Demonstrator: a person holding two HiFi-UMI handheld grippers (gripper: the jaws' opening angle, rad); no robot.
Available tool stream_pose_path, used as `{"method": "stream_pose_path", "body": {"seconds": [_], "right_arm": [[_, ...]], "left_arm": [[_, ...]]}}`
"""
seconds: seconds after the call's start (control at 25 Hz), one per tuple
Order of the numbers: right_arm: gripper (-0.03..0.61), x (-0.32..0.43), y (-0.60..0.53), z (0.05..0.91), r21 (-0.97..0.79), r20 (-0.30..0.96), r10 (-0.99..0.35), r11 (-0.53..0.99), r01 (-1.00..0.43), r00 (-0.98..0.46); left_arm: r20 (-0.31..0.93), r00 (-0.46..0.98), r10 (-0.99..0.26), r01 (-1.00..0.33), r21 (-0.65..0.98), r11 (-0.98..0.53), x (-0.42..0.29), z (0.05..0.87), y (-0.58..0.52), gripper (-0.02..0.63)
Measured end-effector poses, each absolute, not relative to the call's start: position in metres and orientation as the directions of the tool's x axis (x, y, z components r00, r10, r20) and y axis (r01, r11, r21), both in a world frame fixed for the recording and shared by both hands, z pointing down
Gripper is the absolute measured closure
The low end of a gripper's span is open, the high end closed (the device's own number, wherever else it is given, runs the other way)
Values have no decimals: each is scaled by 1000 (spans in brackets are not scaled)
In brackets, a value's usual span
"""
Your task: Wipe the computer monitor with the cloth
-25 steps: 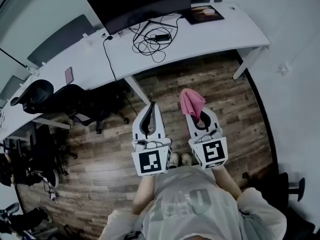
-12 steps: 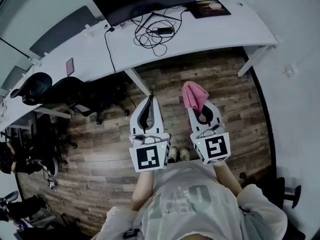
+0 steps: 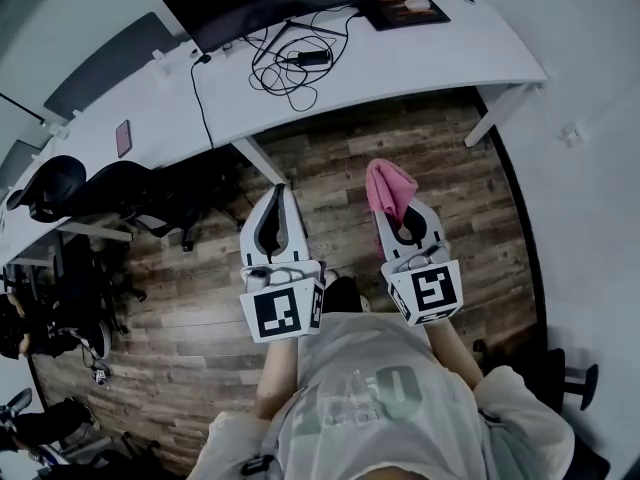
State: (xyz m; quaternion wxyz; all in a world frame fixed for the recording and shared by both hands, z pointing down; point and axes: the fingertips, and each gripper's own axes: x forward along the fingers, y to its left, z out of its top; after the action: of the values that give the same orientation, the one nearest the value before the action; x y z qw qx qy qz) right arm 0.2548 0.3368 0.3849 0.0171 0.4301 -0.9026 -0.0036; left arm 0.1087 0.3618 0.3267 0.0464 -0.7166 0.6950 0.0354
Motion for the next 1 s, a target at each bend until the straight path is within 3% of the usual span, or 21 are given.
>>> {"method": "stream_pose_path", "body": {"seconds": [0.52, 1.0], "right_arm": [[525, 228, 225, 383, 79, -25, -800, 596, -799, -599], [525, 92, 4, 321, 108, -103, -791, 594, -797, -603]], "left_arm": [[-134, 111, -985, -993, 12, -114, 59, 359, 224, 598], [-172, 185, -968, -983, -22, -184, -27, 316, 5, 598]]}}
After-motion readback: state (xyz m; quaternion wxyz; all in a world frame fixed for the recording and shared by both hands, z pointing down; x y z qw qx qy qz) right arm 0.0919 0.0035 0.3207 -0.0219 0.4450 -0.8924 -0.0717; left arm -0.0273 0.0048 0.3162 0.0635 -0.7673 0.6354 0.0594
